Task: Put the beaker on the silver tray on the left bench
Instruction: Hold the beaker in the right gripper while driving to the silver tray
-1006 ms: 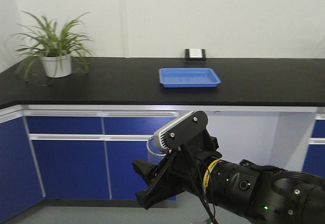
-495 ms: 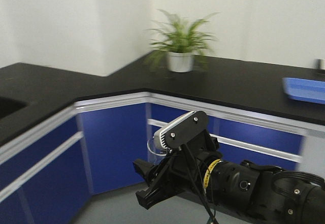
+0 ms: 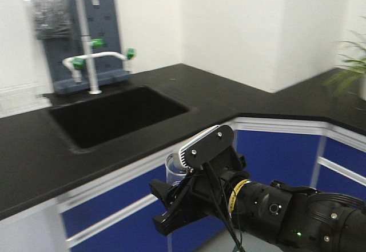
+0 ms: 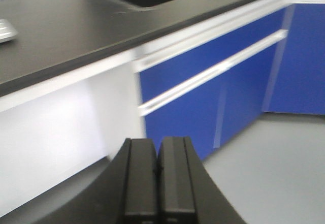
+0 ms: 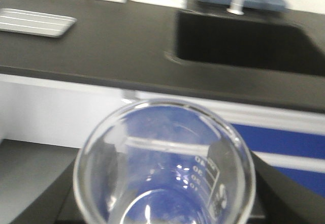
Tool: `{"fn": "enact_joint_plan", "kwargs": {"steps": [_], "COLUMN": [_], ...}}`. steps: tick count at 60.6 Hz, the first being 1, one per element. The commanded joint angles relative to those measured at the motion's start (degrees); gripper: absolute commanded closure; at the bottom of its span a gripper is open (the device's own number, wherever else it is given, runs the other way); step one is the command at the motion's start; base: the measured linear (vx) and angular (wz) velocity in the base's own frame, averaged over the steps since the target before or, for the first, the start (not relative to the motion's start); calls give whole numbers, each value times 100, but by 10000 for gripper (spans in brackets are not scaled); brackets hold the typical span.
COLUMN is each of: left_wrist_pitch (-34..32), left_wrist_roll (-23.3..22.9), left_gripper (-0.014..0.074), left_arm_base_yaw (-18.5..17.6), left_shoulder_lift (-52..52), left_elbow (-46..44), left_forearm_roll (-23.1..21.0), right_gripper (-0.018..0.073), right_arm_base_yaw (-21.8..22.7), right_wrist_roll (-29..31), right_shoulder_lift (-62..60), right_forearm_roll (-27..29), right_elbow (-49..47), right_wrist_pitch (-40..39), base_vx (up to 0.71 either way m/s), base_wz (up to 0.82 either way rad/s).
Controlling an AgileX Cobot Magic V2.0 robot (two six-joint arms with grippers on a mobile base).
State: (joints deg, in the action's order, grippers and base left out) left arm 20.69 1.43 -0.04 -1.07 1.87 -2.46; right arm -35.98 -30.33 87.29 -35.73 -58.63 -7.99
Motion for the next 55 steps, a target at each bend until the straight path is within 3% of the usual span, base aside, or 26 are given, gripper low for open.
{"fn": "enact_joint_plan", "kwargs": {"steps": [1, 55], "left_wrist_pitch": [-452, -452], "left_wrist_roll": [-3, -3], "left_gripper": [595, 595], "left_arm_base_yaw": [-14, -14], "left_shoulder_lift": [-51, -51], "left_elbow": [114, 114], "left_forearm_roll": [-46, -46], "right_gripper": [573, 573], "right_arm_base_yaw": [14, 14], "right_wrist_roll": [-23, -23], "right_shoulder_lift": [-222, -222], "right_forearm_roll": [35, 35], "right_elbow": [-209, -209], "right_wrist_pitch": [-395, -395], "base_vx": [16, 18], "base_wz": [73, 58]}}
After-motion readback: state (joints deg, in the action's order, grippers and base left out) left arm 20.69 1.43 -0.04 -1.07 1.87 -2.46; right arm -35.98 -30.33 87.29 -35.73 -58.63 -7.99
